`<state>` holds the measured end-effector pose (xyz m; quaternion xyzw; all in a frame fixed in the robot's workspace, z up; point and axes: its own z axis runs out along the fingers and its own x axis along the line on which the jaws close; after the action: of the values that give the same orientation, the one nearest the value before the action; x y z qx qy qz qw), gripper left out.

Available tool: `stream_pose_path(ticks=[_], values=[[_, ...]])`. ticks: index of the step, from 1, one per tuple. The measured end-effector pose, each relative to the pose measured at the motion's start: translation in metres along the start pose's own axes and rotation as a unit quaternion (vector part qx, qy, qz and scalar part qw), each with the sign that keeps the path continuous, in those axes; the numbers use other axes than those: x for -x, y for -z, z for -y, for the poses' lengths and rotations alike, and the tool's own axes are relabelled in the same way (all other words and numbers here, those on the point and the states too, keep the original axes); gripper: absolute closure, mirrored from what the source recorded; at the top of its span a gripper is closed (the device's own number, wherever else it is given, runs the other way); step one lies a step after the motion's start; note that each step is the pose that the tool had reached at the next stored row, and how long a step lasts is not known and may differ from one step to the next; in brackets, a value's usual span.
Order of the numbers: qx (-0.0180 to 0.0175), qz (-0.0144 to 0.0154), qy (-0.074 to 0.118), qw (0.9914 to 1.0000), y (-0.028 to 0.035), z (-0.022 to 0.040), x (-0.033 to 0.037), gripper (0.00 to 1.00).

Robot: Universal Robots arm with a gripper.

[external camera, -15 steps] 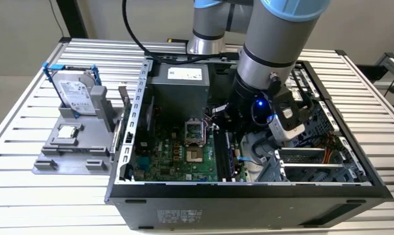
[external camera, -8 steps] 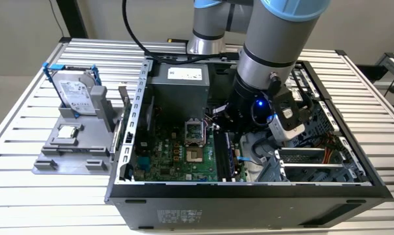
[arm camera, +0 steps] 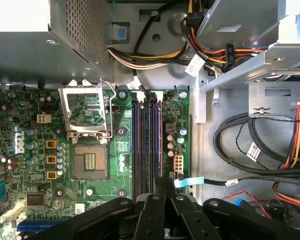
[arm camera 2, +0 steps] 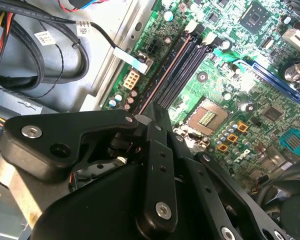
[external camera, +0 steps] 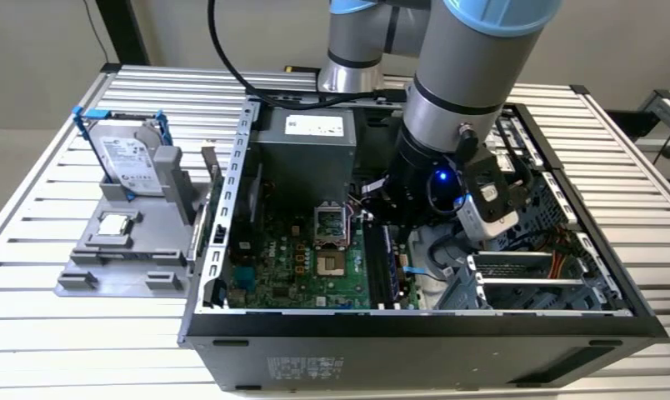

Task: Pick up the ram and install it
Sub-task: 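Press down the ram until it locks into place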

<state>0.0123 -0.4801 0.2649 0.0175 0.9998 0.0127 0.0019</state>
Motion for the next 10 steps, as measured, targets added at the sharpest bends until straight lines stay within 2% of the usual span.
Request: stream_pose_path(ticks=[5,7,10], values=[[0.0,0.0,0.001,1.0,0.0,0.0,0.0,1.0],[0.0,-0.0004,0.014,0.9999,0.0,0.0,-0.0001,1.0],[0.0001,-0.0011,0.041,0.99915,0.0,0.0,0.0,1.0]])
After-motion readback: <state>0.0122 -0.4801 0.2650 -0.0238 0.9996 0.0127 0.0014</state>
